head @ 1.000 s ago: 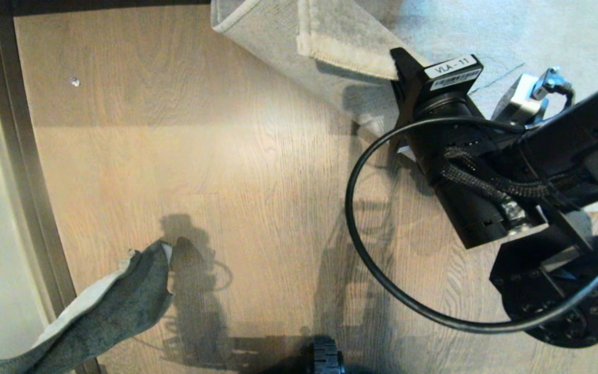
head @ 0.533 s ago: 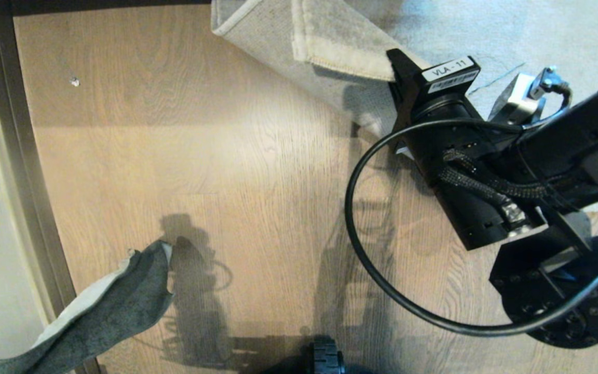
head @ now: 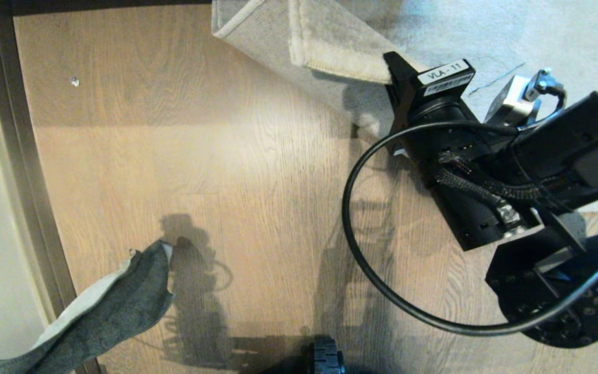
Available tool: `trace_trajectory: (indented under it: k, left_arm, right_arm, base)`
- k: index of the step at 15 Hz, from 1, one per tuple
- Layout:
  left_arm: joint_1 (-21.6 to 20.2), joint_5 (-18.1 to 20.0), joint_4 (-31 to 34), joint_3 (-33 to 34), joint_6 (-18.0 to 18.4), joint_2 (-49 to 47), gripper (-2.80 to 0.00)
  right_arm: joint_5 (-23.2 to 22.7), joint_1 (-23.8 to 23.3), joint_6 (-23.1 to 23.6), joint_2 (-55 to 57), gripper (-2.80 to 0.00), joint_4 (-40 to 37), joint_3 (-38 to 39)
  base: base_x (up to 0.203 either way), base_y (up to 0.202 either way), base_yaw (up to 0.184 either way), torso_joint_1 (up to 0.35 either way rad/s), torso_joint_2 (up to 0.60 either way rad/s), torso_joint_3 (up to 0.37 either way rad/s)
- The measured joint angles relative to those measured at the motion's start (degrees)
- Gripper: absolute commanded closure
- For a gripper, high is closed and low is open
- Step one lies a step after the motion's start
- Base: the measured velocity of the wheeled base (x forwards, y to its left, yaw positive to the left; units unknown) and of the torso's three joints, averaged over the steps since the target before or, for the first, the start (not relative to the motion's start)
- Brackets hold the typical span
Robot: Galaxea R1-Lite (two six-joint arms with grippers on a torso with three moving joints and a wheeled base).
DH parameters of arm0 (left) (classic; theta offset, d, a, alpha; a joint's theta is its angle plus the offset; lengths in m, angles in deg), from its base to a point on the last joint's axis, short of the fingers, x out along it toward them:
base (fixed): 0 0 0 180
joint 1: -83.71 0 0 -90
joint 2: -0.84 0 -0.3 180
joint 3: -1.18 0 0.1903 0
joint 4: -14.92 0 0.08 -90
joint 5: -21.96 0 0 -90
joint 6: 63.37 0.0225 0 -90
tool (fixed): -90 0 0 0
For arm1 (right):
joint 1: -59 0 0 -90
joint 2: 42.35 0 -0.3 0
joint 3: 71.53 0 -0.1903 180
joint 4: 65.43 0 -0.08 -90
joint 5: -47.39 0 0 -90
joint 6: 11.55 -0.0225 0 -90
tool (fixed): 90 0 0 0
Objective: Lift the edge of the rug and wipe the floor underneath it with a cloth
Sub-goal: Lift up the carpet, then wipe the floor under the carpet with a rag
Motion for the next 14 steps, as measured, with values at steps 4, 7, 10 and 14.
trace_trajectory:
  k: [4,7,10,14]
  left_arm:
    - [0.00,0.00,-0.01,0.00,-0.03,0.00,0.00]
    - [0.00,0.13,-0.04,0.00,-0.16,0.00,0.00]
    - [0.00,0.20,-0.04,0.00,-0.11,0.00,0.00]
    - [0.00,0.26,-0.06,0.00,-0.17,0.00,0.00]
  right_arm:
    - [-0.03,0.00,-0.08,0.52,0.00,0.02,-0.08]
    - [0.02,0.00,-0.02,0.55,0.00,0.02,0.37]
    - [0.05,0.00,-0.03,0.55,0.00,0.02,0.42]
    - [0.06,0.00,0.08,0.57,0.00,0.02,0.42]
  base:
    - [0.000,0.000,0.000,0.000,0.00,0.000]
    - [0.000,0.000,0.000,0.000,0.00,0.000]
    - [0.000,0.000,0.000,0.000,0.00,0.000]
    - [0.000,0.000,0.000,0.000,0.00,0.000]
